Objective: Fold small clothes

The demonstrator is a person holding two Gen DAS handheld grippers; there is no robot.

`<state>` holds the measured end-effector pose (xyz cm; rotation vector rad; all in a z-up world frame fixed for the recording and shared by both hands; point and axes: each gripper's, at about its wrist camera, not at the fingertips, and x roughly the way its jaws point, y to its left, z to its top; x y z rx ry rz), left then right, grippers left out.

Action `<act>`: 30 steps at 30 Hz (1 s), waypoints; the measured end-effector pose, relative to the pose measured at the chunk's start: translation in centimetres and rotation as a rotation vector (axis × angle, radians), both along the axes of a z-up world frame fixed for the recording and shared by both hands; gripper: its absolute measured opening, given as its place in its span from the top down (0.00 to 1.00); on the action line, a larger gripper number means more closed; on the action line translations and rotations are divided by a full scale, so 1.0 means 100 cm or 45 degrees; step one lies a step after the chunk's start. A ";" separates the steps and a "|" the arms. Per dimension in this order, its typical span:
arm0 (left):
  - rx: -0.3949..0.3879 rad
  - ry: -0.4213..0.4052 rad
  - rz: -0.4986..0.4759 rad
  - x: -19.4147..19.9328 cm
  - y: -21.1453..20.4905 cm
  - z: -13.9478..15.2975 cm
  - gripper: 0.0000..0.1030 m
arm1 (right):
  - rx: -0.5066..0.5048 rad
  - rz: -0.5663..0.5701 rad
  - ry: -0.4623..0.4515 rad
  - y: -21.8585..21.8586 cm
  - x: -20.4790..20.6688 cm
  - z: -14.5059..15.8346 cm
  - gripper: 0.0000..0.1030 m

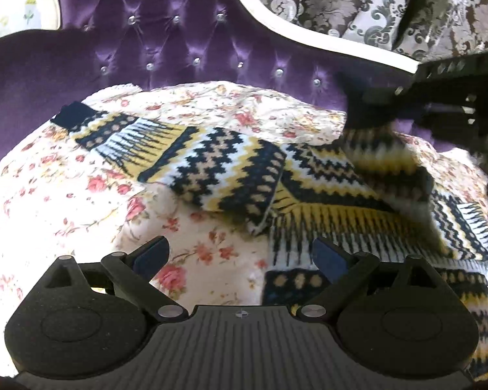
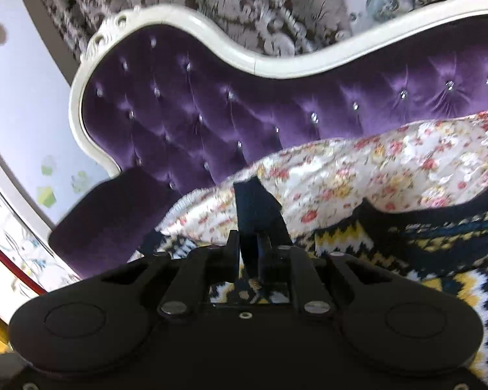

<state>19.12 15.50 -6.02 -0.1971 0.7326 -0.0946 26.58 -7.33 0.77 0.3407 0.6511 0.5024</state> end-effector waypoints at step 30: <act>0.158 -0.017 -0.093 0.052 -0.098 -0.008 0.07 | -0.049 -0.508 0.067 -0.258 -0.058 -0.034 0.18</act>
